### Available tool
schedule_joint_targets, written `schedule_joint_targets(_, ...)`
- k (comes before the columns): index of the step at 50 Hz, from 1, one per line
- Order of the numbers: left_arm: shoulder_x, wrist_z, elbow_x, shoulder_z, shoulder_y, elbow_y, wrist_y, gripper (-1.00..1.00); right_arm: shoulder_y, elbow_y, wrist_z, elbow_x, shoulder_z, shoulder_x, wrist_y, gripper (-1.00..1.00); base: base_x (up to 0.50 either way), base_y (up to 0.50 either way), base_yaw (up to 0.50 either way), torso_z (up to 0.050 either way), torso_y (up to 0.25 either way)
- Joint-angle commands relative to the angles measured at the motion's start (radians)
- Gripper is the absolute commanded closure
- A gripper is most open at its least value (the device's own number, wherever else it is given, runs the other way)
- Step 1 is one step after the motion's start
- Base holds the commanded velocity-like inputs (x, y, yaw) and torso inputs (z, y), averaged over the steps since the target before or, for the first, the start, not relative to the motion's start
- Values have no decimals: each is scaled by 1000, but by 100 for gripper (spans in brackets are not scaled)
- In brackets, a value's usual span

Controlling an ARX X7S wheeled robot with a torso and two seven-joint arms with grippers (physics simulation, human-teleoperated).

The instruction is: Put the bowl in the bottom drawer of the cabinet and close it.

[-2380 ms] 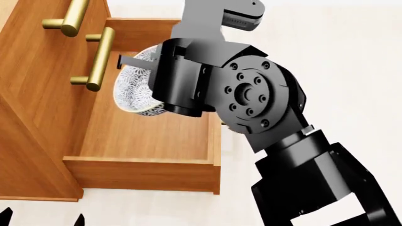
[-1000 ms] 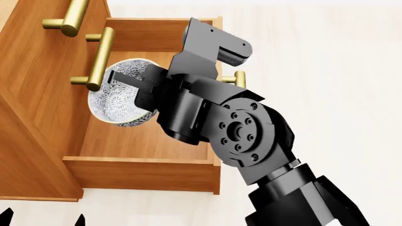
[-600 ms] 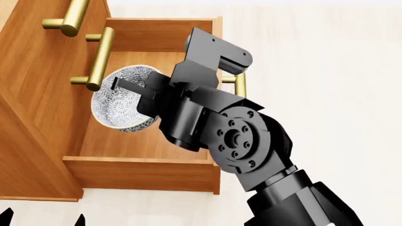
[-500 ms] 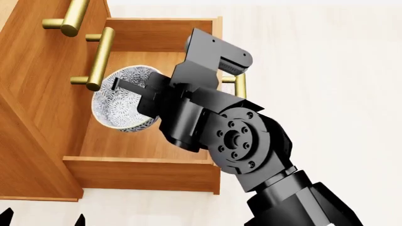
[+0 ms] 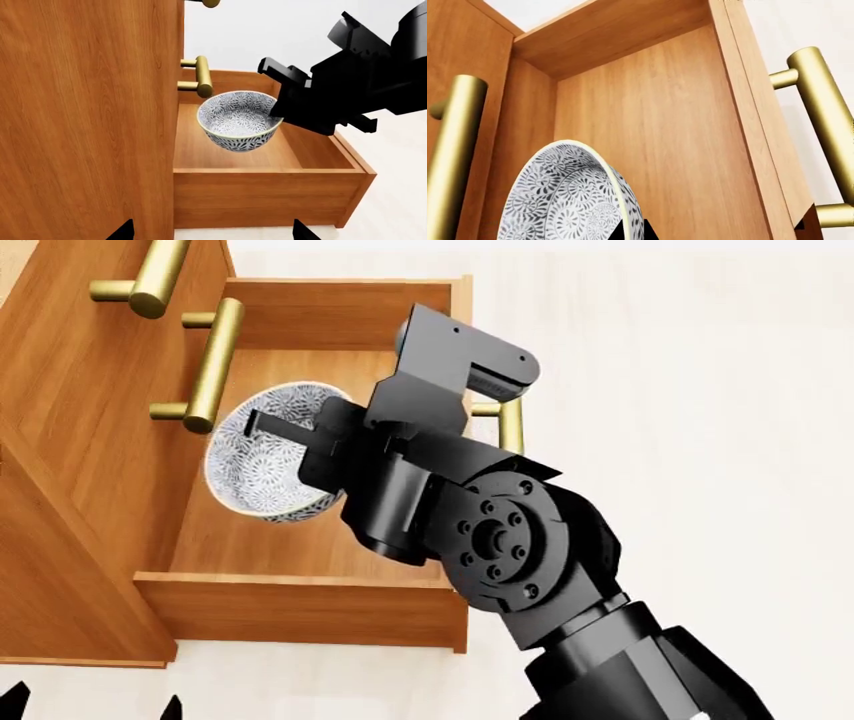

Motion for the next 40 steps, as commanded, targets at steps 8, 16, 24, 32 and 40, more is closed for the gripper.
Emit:
schedule_joint_targets(8,-4,2,1,1,2,-3,10,-100,3,14,-4,-12,-17,-5,-16,100,0,0,0,0,0)
schedule_joint_targets(16,-8,-2,-5,-2,-1,0,8,-100,-3,30,-11,-17,-30,-6,-27,100,0,0,0,0,0)
schedule_joint_targets(24,-5,2,0,2,-1,-7,13,-100,-3,38,-13,-15,-37,-8,-32,100,0,0,0,0,1)
schedule_joint_targets(32,-7,-3,-5,2,-5,-1,9,-100,-2,39,-12,-12,-44,-7,-34,100,0,0,0,0,0)
schedule_joint_targets(40,-5,2,2,5,-2,-8,17,-100,-6,38,-2,-5,-45,-6,-42,100,0,0,0,0,0)
